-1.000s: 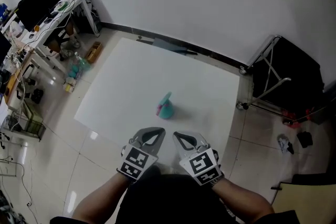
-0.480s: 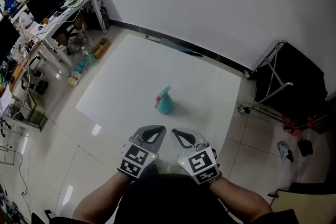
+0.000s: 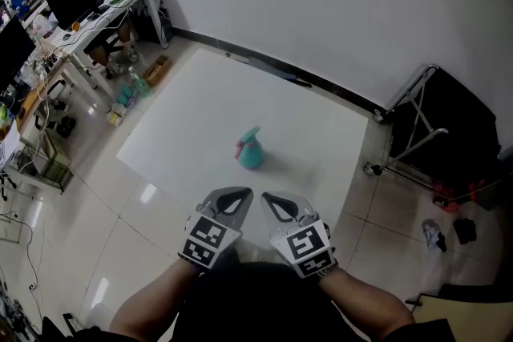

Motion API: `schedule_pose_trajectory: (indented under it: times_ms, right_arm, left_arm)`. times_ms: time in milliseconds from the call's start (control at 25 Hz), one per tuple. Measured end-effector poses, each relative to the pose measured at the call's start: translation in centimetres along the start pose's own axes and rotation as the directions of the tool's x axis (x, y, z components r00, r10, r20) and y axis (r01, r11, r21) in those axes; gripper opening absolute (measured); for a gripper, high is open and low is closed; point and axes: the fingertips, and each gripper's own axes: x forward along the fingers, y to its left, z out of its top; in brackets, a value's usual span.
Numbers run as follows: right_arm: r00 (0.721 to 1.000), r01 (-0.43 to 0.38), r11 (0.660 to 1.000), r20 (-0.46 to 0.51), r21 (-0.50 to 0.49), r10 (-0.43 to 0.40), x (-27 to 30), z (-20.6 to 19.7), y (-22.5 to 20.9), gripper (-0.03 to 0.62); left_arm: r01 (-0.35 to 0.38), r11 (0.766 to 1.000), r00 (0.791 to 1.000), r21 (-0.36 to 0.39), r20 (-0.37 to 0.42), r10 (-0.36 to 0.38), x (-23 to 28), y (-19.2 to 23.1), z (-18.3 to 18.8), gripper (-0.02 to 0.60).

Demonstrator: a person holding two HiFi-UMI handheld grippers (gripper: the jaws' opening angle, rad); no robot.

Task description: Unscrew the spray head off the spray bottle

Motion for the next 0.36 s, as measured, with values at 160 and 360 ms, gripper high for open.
schedule_pose_trajectory:
  times_ms: [160,360]
  right_arm:
    - [1.0,-0.002,1.0,0.001,-0.005,0.002,-0.16,0.15,0.02,-0.009]
    - [1.0,0.0,1.0,0.001,-0.008,0.0,-0.28,0.13,0.23,-0.008]
  left_arm:
    - [-0.007,1.0,1.0,0.0,0.001,0.007,-0.17,-0.06,0.12,0.017]
    - [-0.011,1.0,1.0,0.003,0.002,0.011,-0.41,-0.05,0.05,0.017]
